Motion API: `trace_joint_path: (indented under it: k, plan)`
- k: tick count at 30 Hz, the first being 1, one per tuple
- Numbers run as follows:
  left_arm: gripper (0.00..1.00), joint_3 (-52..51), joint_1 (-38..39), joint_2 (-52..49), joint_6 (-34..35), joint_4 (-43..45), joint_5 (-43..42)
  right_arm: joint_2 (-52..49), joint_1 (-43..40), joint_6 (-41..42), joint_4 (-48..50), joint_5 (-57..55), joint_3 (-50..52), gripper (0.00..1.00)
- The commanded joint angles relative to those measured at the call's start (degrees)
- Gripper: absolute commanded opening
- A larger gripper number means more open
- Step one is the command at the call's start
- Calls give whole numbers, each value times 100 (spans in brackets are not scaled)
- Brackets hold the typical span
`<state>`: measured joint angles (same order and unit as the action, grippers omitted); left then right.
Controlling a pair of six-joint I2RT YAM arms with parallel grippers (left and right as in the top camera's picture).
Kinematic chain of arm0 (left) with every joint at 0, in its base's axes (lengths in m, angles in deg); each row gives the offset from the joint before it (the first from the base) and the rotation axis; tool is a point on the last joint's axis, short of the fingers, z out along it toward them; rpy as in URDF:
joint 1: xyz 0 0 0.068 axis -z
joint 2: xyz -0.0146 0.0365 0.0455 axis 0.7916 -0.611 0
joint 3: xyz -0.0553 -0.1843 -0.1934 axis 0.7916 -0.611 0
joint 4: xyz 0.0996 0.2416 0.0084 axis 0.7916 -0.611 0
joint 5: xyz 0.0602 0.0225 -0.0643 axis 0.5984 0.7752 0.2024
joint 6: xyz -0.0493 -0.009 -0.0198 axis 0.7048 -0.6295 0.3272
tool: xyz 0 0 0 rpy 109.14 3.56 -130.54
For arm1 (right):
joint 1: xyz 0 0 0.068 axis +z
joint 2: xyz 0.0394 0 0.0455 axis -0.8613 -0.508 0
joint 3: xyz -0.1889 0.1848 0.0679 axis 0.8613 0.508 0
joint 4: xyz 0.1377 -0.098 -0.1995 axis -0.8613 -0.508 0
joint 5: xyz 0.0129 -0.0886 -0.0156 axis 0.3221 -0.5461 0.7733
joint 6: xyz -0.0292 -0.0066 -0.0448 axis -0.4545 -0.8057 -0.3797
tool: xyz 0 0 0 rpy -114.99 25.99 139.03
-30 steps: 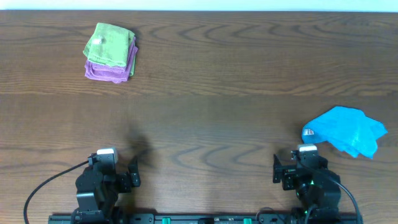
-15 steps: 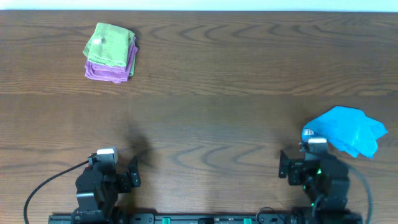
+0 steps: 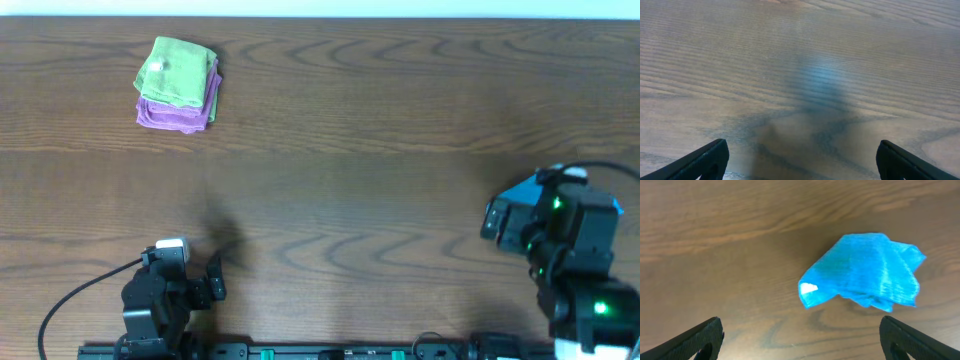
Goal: Fold the cloth
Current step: 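Reach the right gripper down to the crumpled blue cloth and grasp it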
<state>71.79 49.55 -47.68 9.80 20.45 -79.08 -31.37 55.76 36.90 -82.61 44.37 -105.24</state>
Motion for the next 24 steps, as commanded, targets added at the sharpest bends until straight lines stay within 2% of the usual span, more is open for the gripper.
trace_joint_path:
  k: [1,12,16,20,24]
  plan:
    - [95,-48,28,33,-142,-348,66,-378,-59,380,-66,-452,-422,99]
    - [95,-48,28,33,-144,-348,66,-1679,-575,595,-48,-920,-778,99]
    - [95,-48,28,33,-142,-348,66,-2011,-608,188,157,-916,-776,99]
    - [95,-48,28,33,-142,-348,66,-2210,-608,155,308,-909,-776,99]
    - [95,-48,28,33,-142,-348,66,-2361,-608,-66,243,-415,-752,99]
